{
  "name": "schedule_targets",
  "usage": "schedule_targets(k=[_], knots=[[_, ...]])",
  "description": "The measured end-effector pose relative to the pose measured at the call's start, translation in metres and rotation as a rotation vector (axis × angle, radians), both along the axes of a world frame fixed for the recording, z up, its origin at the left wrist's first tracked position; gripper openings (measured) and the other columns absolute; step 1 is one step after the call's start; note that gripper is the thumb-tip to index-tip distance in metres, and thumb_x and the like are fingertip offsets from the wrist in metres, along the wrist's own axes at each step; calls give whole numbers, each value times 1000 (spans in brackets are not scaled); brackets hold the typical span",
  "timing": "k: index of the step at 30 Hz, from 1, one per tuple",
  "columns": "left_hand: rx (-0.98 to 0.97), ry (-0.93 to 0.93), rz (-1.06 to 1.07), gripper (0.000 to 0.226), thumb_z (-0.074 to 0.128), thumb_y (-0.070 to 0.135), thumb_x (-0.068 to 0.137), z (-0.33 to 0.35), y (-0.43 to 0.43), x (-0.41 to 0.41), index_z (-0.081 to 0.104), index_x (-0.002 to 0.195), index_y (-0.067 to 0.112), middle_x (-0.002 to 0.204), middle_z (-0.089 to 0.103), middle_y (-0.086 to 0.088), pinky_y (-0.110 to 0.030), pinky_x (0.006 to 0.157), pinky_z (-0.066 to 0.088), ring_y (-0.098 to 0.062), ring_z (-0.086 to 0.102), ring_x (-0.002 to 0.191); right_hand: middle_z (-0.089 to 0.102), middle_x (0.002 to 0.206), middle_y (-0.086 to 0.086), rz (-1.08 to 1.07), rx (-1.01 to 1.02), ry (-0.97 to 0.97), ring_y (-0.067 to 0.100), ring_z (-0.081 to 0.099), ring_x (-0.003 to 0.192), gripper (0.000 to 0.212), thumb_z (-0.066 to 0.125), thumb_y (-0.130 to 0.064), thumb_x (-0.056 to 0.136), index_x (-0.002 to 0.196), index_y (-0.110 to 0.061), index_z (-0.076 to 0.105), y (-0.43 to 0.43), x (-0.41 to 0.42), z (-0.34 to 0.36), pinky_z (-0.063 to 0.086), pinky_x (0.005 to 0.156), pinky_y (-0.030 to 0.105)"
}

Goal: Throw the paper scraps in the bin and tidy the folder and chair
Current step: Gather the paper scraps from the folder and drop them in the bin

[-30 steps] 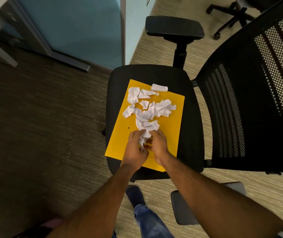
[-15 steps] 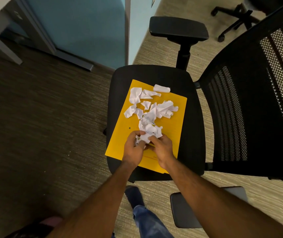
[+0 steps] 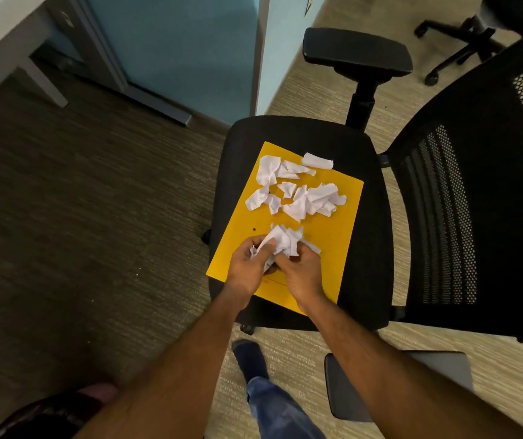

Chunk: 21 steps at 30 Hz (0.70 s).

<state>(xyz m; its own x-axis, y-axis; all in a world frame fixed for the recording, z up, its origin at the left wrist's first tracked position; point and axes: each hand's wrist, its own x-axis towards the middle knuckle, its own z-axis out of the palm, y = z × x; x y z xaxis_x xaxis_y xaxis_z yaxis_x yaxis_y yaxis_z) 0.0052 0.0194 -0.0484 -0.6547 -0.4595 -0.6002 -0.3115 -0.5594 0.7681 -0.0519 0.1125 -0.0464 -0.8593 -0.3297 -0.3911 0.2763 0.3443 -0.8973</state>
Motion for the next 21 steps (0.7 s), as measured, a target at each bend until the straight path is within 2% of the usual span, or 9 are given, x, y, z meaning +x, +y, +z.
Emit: schedule_targets(k=[2, 4, 8, 10, 12, 15, 17, 21], knots=[[8, 9, 11, 15, 63, 20, 92, 0, -3, 6, 69, 105, 14, 85, 74, 5, -22, 59, 55, -7, 69, 72, 73, 81, -16, 19, 11, 46, 7, 71, 78, 21, 69, -16, 82, 83, -37, 68, -3, 6, 0, 57, 66, 23], [17, 10, 17, 16, 62, 19, 93, -2, -6, 14, 68, 105, 10, 90, 71, -2, -26, 62, 55, -12, 66, 74, 72, 82, -16, 46, 30, 93, 8, 70, 80, 21, 70, -17, 82, 84, -38, 67, -6, 13, 0, 56, 65, 20], [36, 25, 62, 18, 60, 15, 94, 0, -15, 39, 65, 107, 4, 93, 66, -10, -33, 66, 54, -21, 62, 79, 72, 84, -13, 96, 59, 157, 0, 66, 78, 17, 69, -19, 81, 90, -32, 66, -15, 36, -1, 53, 63, 15], [41, 44, 72, 23, 57, 11, 95, 2, -21, 57, 61, 114, -2, 97, 64, -15, -33, 64, 53, -24, 60, 81, 71, 85, -11, 117, 65, 180, 4, 66, 79, 17, 69, -16, 81, 89, -31, 65, -23, 53, 0, 54, 66, 19], [41, 51, 93, 26, 54, 9, 96, 5, -31, 81, 59, 118, -4, 98, 65, -14, -25, 61, 55, -20, 64, 78, 70, 83, -15, 143, 48, 201, -3, 64, 78, 20, 70, -16, 81, 84, -35, 64, -34, 76, 1, 52, 66, 13], [58, 59, 139, 19, 54, 8, 95, 6, -50, 127, 61, 112, 3, 90, 68, -6, -22, 59, 55, -9, 66, 70, 71, 79, -11, 211, 38, 198, -2, 63, 73, 14, 71, -18, 80, 82, -29, 65, -54, 116, 1, 49, 61, 11], [63, 55, 182, 12, 56, 9, 94, 5, -63, 163, 64, 103, 11, 89, 69, -4, -26, 62, 55, -10, 66, 72, 72, 81, -6, 270, 31, 183, 5, 65, 74, 11, 72, -17, 78, 85, -24, 67, -68, 146, 1, 50, 62, 14], [55, 16, 318, 11, 60, 12, 92, 5, -87, 243, 67, 97, 19, 89, 73, -1, -30, 65, 57, -12, 68, 75, 71, 80, -19, 428, -1, 143, -6, 66, 75, 23, 70, -17, 77, 86, -38, 65, -100, 212, 4, 48, 61, 9]])
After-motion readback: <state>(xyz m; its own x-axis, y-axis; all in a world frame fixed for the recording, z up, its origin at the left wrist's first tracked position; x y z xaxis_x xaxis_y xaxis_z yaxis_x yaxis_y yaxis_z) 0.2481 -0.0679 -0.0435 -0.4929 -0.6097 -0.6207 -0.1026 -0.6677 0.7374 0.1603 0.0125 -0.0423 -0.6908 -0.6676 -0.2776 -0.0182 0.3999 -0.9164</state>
